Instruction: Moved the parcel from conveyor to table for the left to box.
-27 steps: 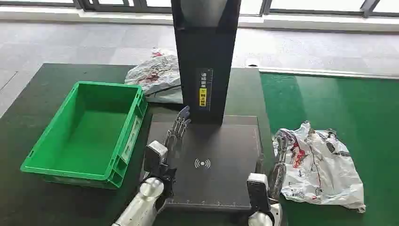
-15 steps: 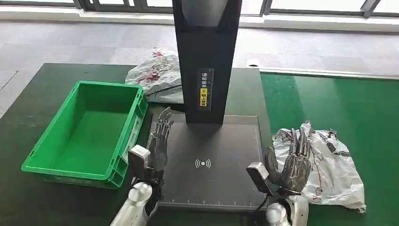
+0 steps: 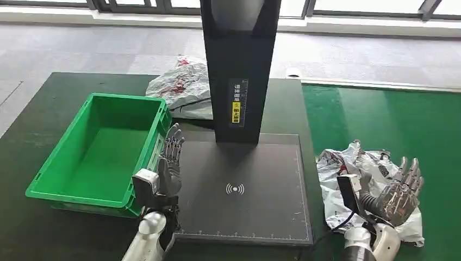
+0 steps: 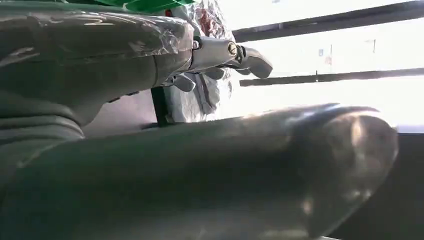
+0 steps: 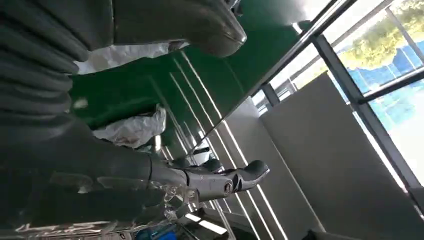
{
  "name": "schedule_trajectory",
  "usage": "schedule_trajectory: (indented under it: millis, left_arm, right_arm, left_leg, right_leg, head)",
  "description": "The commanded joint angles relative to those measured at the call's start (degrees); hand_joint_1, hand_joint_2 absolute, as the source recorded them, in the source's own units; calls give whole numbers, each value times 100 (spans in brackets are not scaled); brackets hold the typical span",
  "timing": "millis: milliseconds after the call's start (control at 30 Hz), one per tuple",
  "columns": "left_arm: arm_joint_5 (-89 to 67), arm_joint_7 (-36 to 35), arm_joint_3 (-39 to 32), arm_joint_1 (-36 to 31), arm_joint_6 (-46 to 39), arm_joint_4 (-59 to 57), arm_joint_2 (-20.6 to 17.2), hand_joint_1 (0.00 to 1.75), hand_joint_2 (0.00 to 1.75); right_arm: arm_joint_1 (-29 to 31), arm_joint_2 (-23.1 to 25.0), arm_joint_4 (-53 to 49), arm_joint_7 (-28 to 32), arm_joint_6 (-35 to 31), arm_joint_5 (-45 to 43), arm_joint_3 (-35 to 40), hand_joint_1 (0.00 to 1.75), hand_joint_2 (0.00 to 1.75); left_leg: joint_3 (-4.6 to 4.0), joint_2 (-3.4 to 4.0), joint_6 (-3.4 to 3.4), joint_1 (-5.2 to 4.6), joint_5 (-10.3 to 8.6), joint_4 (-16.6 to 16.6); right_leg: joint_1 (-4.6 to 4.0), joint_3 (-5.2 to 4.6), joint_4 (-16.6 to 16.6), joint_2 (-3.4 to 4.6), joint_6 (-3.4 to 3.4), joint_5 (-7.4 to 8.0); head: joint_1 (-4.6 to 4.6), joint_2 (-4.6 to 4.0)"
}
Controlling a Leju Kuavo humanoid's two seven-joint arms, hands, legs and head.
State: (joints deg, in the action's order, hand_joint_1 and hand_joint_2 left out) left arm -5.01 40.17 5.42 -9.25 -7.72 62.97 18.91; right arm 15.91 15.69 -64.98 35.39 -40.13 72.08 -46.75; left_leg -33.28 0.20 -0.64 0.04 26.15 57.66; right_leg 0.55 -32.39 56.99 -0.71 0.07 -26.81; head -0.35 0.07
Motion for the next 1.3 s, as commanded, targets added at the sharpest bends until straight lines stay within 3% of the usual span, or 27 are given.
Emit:
schedule_trajectory:
  millis: [33, 200, 300, 333, 367, 400, 433, 700, 900, 933, 967, 1300]
  left_arm:
    - [7, -17, -458, 38, 45, -167, 60, 0, 0]
    - [-1, -17, -492, -10, 155, -215, 65, 0, 0]
    - [28, -17, -532, -13, 121, -197, 41, 0, 0]
    - [33, -17, -537, -5, 110, -181, 40, 0, 0]
    - [47, -17, -532, 93, 87, -62, 16, 0, 0]
    - [47, -17, -532, 93, 87, -62, 16, 0, 0]
    - [46, -17, -526, 142, 90, -11, 17, 0, 0]
    - [28, -17, -502, 128, 35, -45, 64, 0, 0]
    - [38, -17, -485, 154, 8, -13, 56, 0, 0]
    - [41, -17, -480, 157, 6, -6, 52, 0, 0]
    - [43, -17, -481, 156, 0, -2, 52, 0, 0]
    - [50, -17, -478, 175, -32, -1, 49, 0, 0]
  right_arm:
    - [796, -215, 981, -181, 13, 606, -1434, 0, 175]
    - [849, -597, 1805, -1356, 13, 1250, -1086, 0, 175]
    - [994, -1043, 3123, -2161, 13, 1545, -686, 0, 175]
    - [1025, -1080, 3268, -2184, 13, 1546, -631, 0, 175]
    - [1180, -1256, 3948, -2743, 314, 1792, -10, 0, 175]
    - [1180, -1256, 3948, -2743, 314, 1792, -10, 0, 175]
    - [1244, -1289, 4162, -3141, 474, 1792, 351, 0, 175]
    - [1080, -1463, 4312, -4137, 1112, 1792, 1293, 0, 175]
    - [1079, -1455, 4427, -4218, 1698, 1750, 1606, 0, 175]
    - [1115, -1446, 4478, -4105, 1871, 1684, 1573, 19, 175]
    - [1118, -1434, 4453, -3994, 1905, 1661, 1577, 175, 175]
    - [1097, -1384, 4405, -3916, 1866, 1656, 1599, 175, 175]
  left_leg:
    - [17, 6, 1, -1, 1, -10]
    - [16, 7, 1, 3, 1, -8]
    - [22, 13, 1, 3, 3, -11]
    - [28, 20, 0, 4, 3, -16]
    - [35, 19, -1, 2, 3, -23]
    - [19, 15, -1, 3, 3, -9]
    - [24, 37, -1, 3, 5, -12]
    - [18, 10, 0, 2, 3, -11]
    - [24, 10, 1, 4, 4, -12]
    - [13, 8, 1, 5, 2, -4]
    - [25, 6, 2, 5, 0, -14]
    - [48, 36, 8, 5, 1, -16]
  right_leg:
    - [1, 15, -11, 11, 2, 2]
    - [-2, 17, -15, 12, 2, 4]
    - [-2, 23, -19, 19, 2, 6]
    - [-3, 27, -24, 27, 2, 8]
    - [-1, 32, -28, 27, 1, 8]
    - [-3, 18, -16, 21, 1, 7]
    - [-3, 17, -19, 44, 0, 12]
    - [-2, 17, -13, 17, 1, 3]
    - [-4, 25, -18, 17, 2, 3]
    - [-5, 16, -10, 12, 1, 2]
    - [-5, 29, -22, 14, 2, 5]
    - [-5, 45, -33, 34, 12, 20]
  head:
    - [0, 0]
    - [0, 0]
    - [0, 0]
    - [0, 0]
    - [0, 0]
    - [0, 0]
    - [0, 0]
    - [0, 0]
    - [0, 0]
    - [0, 0]
    - [0, 0]
    - [0, 0]
